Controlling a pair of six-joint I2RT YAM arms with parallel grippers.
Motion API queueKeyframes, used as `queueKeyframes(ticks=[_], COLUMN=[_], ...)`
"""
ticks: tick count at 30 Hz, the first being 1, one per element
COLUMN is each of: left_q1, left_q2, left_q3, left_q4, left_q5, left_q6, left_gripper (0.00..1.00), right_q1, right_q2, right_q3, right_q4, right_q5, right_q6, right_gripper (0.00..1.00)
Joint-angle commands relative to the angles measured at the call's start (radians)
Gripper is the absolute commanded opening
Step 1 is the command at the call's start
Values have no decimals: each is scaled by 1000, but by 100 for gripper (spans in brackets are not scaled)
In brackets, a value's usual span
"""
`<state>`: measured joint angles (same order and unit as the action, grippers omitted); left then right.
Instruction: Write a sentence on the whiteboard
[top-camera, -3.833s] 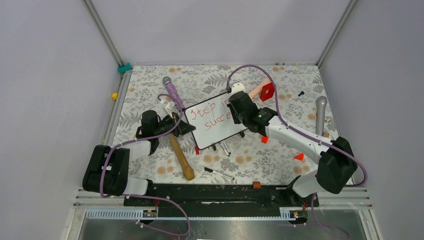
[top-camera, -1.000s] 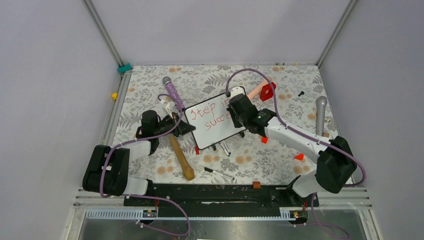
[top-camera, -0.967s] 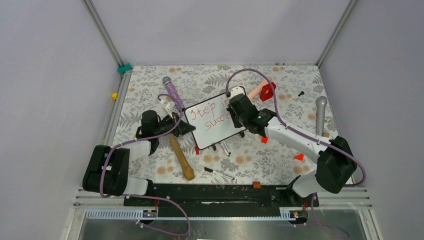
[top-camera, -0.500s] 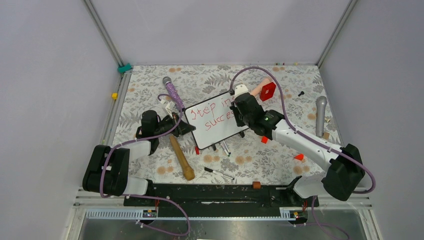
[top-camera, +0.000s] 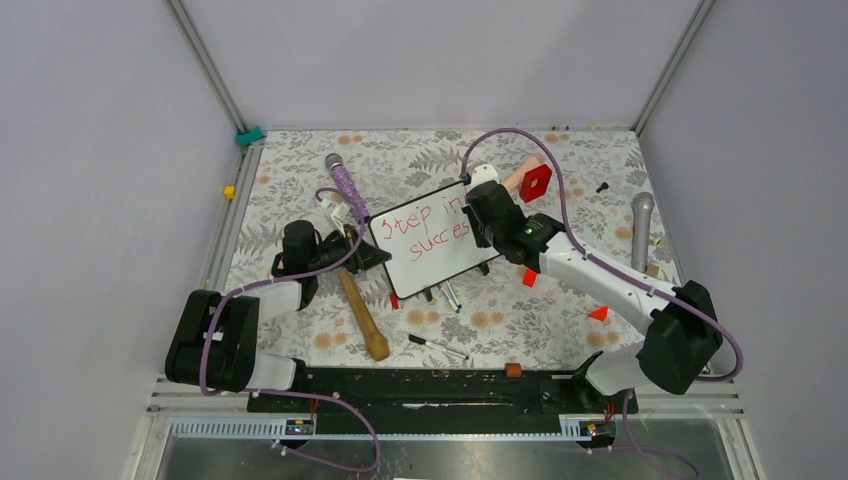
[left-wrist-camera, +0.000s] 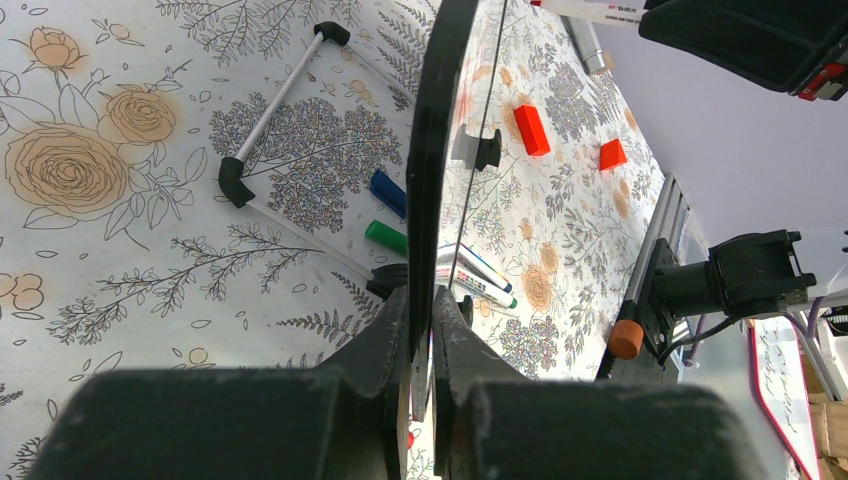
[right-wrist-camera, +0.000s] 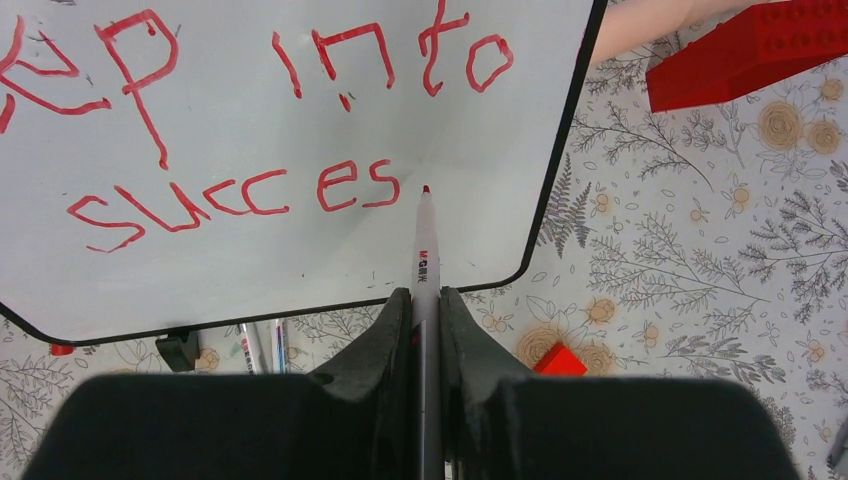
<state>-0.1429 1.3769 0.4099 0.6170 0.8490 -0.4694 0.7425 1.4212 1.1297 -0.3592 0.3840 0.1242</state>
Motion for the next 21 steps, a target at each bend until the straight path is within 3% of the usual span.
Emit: queueKeyframes(ticks=[1,21], left_q1=[10,10], left_q2=[18,18], left_q3=[15,15], left_q4=[-56,-58], left_q5=[-114,-114], left_q6=[48,48], left_gripper=[0,0], right_q1=[-12,-23], right_q2=[19,81], right_q3=[57,93], right_q4=[1,20], right_q5=[40,58], right_q6=[-1,-3], right_gripper=[0,0])
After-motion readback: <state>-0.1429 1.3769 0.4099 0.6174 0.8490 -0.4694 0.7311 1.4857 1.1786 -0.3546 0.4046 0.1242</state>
